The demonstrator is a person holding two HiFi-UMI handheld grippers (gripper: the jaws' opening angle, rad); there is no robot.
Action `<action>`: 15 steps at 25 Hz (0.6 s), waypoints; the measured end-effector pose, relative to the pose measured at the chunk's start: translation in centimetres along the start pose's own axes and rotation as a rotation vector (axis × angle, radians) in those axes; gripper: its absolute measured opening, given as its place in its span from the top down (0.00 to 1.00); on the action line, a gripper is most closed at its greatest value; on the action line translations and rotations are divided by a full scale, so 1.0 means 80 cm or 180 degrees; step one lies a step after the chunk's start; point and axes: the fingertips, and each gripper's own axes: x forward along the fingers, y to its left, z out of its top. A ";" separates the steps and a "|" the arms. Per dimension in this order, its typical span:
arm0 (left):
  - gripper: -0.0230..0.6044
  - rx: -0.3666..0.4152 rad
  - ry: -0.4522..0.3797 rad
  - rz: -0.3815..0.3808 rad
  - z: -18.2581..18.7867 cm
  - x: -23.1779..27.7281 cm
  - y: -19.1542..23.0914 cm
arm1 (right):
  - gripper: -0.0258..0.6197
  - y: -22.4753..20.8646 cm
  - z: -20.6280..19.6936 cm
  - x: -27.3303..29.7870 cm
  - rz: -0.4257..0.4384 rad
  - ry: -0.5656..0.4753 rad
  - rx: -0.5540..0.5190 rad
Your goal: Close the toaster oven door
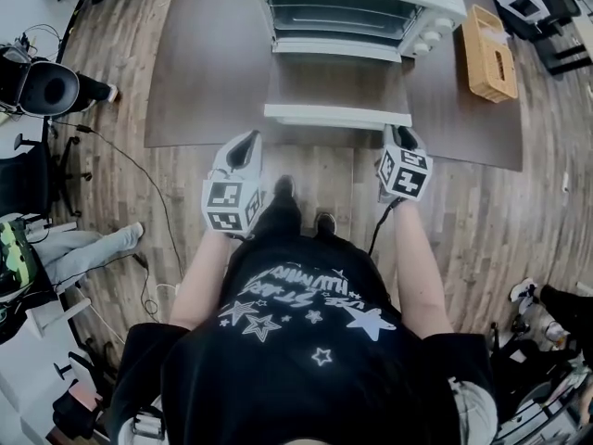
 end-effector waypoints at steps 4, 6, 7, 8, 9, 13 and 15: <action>0.95 -0.0003 -0.0053 -0.0031 0.011 0.004 0.007 | 0.82 -0.001 0.015 -0.008 -0.0028 -0.0058 0.0099; 0.95 -0.0006 -0.0072 -0.0037 0.015 0.007 0.013 | 0.83 -0.001 0.023 -0.011 -0.0042 -0.0096 0.0156; 0.95 -0.0016 -0.0076 -0.0041 0.016 0.009 0.015 | 0.83 -0.001 0.027 -0.013 -0.0051 -0.0112 0.0170; 0.95 -0.0030 -0.0078 -0.0047 0.018 0.011 0.018 | 0.83 -0.001 0.031 -0.015 -0.0061 -0.0127 0.0179; 0.95 -0.0043 -0.0081 -0.0055 0.019 0.013 0.020 | 0.83 -0.001 0.036 -0.018 -0.0073 -0.0142 0.0186; 0.95 -0.0053 -0.0114 -0.0101 0.028 0.023 0.027 | 0.83 -0.002 0.054 -0.024 -0.0125 -0.0195 0.0221; 0.95 -0.0052 -0.0133 -0.0132 0.033 0.029 0.031 | 0.83 -0.002 0.059 -0.025 -0.0154 -0.0192 0.0244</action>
